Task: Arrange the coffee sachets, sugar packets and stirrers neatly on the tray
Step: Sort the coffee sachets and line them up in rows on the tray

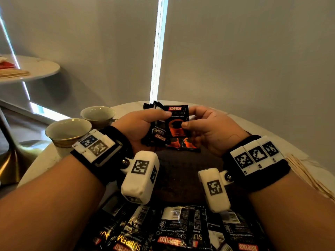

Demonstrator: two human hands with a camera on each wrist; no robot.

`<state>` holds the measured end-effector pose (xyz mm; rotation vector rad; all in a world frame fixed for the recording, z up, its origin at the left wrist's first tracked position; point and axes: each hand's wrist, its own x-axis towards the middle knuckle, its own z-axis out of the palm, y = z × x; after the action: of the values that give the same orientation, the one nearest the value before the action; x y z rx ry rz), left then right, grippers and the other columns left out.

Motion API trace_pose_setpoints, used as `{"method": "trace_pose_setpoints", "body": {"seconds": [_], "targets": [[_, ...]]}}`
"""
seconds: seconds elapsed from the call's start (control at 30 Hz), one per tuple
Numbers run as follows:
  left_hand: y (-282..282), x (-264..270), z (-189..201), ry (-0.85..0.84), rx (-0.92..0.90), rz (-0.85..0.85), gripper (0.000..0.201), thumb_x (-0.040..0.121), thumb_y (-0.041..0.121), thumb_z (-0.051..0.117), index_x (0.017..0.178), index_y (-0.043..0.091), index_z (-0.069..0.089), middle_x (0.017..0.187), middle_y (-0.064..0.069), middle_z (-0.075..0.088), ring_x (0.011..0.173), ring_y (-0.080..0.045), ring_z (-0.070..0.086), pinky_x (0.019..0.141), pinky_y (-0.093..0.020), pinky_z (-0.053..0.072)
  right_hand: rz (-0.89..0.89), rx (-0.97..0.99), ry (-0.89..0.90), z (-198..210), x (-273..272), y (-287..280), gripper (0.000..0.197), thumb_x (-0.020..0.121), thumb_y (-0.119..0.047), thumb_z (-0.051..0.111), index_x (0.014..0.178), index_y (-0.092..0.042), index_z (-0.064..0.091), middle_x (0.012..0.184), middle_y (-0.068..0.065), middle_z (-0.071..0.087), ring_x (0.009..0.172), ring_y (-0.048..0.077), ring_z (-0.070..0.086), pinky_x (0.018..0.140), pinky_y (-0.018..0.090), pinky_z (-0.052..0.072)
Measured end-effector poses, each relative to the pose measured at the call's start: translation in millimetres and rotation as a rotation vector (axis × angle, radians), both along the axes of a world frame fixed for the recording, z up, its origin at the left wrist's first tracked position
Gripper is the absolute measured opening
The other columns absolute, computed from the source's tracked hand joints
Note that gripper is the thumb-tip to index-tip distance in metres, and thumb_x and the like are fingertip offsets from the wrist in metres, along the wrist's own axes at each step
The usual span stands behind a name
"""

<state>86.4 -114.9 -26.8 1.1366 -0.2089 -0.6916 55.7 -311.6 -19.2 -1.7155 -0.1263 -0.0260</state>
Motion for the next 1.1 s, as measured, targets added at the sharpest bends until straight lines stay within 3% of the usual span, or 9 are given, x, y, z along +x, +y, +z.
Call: {"method": "trace_pose_setpoints", "body": {"seconds": [0.13, 0.2, 0.27, 0.37, 0.47, 0.57, 0.67, 0.87, 1.1], "targets": [[2, 1, -2, -0.06, 0.083, 0.058, 0.065, 0.074, 0.014, 0.071, 0.137, 0.005, 0.053, 0.113, -0.023, 0.071, 0.096, -0.038, 0.072, 0.072, -0.045, 0.06, 0.013, 0.059, 0.033, 5, -7, 6, 0.03, 0.084, -0.023, 0.072, 0.109, -0.007, 0.065, 0.093, 0.012, 0.07, 0.078, 0.028, 0.06, 0.056, 0.033, 0.041], [3, 0, -2, -0.08, 0.129, 0.05, 0.07, 0.071, 0.011, 0.074, 0.137, 0.003, 0.053, 0.123, -0.027, 0.067, 0.111, -0.045, 0.066, 0.094, -0.057, 0.053, -0.032, 0.135, 0.071, 6, -8, 6, 0.045, 0.074, -0.037, 0.077, 0.103, -0.005, 0.067, 0.098, 0.02, 0.066, 0.088, 0.037, 0.057, 0.076, 0.049, 0.045], [3, 0, -2, -0.101, 0.172, 0.024, 0.069, 0.07, 0.013, 0.074, 0.134, -0.001, 0.054, 0.121, -0.029, 0.067, 0.112, -0.046, 0.066, 0.102, -0.06, 0.048, -0.079, 0.17, 0.055, 6, -8, 8, 0.03, 0.073, -0.028, 0.08, 0.09, -0.005, 0.069, 0.1, 0.026, 0.064, 0.094, 0.043, 0.054, 0.089, 0.058, 0.039], [2, 1, -4, -0.122, 0.173, 0.02, 0.065, 0.07, 0.009, 0.074, 0.131, -0.004, 0.056, 0.11, -0.027, 0.07, 0.093, -0.038, 0.071, 0.085, -0.049, 0.059, -0.114, 0.158, 0.027, 4, -4, 8, 0.003, 0.082, -0.005, 0.072, 0.081, -0.007, 0.071, 0.096, 0.028, 0.065, 0.093, 0.044, 0.053, 0.089, 0.057, 0.037], [-2, -5, -3, -0.1, 0.071, -0.002, 0.054, 0.08, 0.013, 0.07, 0.131, 0.001, 0.059, 0.115, -0.029, 0.068, 0.095, -0.039, 0.07, 0.09, -0.052, 0.057, -0.119, 0.155, 0.019, 2, -4, 8, 0.006, 0.08, -0.002, 0.073, 0.083, -0.007, 0.074, 0.094, 0.027, 0.07, 0.094, 0.05, 0.058, 0.1, 0.072, 0.035], [-5, -5, -5, -0.107, -0.021, 0.069, 0.042, 0.09, 0.015, 0.06, 0.131, 0.006, 0.061, 0.119, -0.027, 0.067, 0.101, -0.043, 0.069, 0.091, -0.057, 0.056, -0.094, 0.148, 0.02, 0, -4, 11, 0.005, 0.079, -0.001, 0.073, 0.081, -0.006, 0.073, 0.088, 0.024, 0.071, 0.093, 0.052, 0.062, 0.098, 0.073, 0.037], [-7, -1, -7, -0.175, -0.034, 0.13, 0.032, 0.093, 0.004, 0.054, 0.123, 0.009, 0.065, 0.111, -0.025, 0.07, 0.095, -0.04, 0.07, 0.086, -0.053, 0.058, -0.045, 0.135, 0.037, 1, -8, 13, 0.011, 0.075, -0.005, 0.074, 0.085, -0.004, 0.068, 0.082, 0.018, 0.072, 0.081, 0.039, 0.067, 0.081, 0.054, 0.057], [-8, 1, -9, -0.282, 0.029, 0.186, 0.036, 0.092, -0.005, 0.052, 0.122, 0.009, 0.067, 0.115, -0.028, 0.068, 0.106, -0.048, 0.067, 0.095, -0.063, 0.051, -0.098, 0.098, -0.004, 3, -9, 13, 0.006, 0.082, -0.003, 0.072, 0.078, -0.006, 0.068, 0.073, 0.012, 0.071, 0.069, 0.028, 0.066, 0.065, 0.037, 0.055], [-8, -1, -7, -0.332, 0.072, 0.202, 0.037, 0.092, -0.004, 0.055, 0.122, 0.013, 0.068, 0.113, -0.026, 0.07, 0.101, -0.044, 0.07, 0.091, -0.061, 0.055, -0.137, 0.022, -0.026, 3, -9, 15, 0.025, 0.082, -0.002, 0.073, 0.062, -0.016, 0.073, 0.079, 0.015, 0.072, 0.084, 0.041, 0.065, 0.094, 0.067, 0.049]]}}
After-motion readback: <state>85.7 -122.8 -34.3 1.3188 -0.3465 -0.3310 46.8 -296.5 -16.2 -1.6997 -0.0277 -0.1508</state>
